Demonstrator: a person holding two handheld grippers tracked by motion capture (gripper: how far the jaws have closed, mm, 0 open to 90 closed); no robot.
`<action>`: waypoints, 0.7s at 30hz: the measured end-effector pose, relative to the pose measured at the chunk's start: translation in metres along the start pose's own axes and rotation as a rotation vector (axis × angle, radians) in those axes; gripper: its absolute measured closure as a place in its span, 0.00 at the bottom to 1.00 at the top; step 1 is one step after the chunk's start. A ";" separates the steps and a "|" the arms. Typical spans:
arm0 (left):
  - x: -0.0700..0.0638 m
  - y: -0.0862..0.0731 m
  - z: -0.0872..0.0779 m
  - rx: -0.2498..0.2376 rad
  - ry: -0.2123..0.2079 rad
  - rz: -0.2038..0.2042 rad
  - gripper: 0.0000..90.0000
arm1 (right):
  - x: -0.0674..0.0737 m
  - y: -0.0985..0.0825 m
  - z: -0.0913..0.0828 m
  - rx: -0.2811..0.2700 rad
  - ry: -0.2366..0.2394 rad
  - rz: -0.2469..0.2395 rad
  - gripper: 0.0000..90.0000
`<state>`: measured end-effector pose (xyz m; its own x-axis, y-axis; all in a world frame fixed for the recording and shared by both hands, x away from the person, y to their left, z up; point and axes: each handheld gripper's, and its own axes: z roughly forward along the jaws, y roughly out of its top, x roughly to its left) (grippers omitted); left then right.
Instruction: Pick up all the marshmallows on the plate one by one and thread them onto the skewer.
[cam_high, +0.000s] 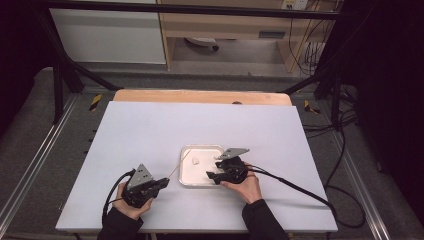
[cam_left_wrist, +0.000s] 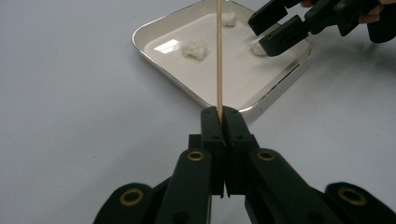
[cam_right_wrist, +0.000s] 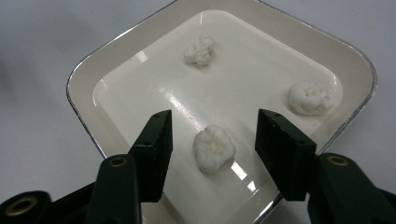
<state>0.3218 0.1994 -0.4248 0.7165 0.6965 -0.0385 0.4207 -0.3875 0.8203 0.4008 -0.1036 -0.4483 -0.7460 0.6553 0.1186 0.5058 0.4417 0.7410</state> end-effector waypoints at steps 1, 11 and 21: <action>0.000 0.000 0.000 -0.001 -0.002 0.000 0.99 | 0.000 0.000 0.001 0.001 0.003 -0.003 0.58; -0.001 0.000 0.001 0.001 -0.002 0.002 0.99 | 0.002 -0.004 0.001 0.007 -0.017 -0.042 0.76; -0.002 0.000 -0.001 -0.015 -0.004 -0.003 0.99 | 0.002 -0.003 -0.003 -0.027 -0.005 -0.015 0.81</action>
<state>0.3197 0.1983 -0.4242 0.7176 0.6951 -0.0433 0.4142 -0.3761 0.8288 0.3964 -0.1055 -0.4483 -0.7513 0.6517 0.1043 0.4826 0.4347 0.7603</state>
